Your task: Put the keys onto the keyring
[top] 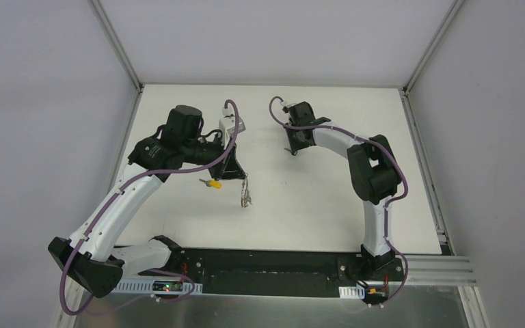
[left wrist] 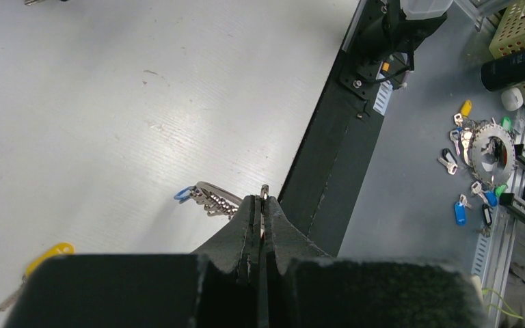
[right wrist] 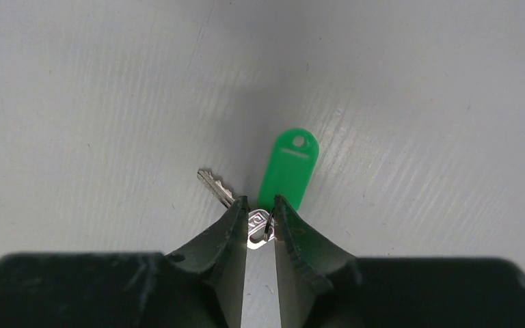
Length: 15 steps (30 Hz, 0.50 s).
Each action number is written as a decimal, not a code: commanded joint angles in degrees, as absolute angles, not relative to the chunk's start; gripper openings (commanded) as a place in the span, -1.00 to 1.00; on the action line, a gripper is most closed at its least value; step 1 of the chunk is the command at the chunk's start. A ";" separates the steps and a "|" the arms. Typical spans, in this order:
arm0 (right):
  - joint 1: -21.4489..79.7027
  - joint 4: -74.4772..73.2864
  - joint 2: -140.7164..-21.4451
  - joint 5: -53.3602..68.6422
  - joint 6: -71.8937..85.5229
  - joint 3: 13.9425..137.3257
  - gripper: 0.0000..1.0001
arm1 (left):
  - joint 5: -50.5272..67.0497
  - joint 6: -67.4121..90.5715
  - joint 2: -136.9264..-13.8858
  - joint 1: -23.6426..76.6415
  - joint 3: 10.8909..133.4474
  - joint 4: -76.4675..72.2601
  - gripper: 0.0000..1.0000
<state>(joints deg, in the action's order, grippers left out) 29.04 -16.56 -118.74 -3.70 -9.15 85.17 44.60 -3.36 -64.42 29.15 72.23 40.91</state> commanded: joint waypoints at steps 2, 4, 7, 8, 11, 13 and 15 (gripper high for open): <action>28.57 -18.37 -116.22 -4.50 -9.29 84.49 -0.57 | 46.77 -2.37 -63.99 29.00 72.03 38.50 -1.00; 28.45 -18.21 -115.99 -4.49 -9.30 84.26 -0.58 | 46.82 -2.36 -63.99 29.00 71.98 38.42 -1.00; 28.33 -18.03 -115.34 -4.49 -9.44 83.75 -0.56 | 46.87 -2.37 -63.90 29.05 71.90 38.41 -1.00; 28.28 -17.89 -115.11 -4.48 -9.48 83.65 -0.54 | 46.85 -2.37 -63.87 29.01 71.83 38.40 -1.00; 28.14 -17.75 -114.47 -4.16 -9.46 83.12 -0.49 | 46.79 -2.36 -63.76 29.01 71.74 38.32 -1.00; 28.10 -17.67 -114.10 -4.05 -9.43 82.91 -0.46 | 46.90 -2.35 -63.77 29.01 71.75 38.33 -1.00; 28.02 -17.56 -113.92 -3.96 -9.42 82.75 -0.45 | 46.91 -2.37 -63.77 29.00 71.81 38.32 -1.00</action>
<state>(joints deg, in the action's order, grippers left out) 28.38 -16.45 -117.60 -3.66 -9.26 83.55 44.82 -2.48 -64.42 29.15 72.16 40.45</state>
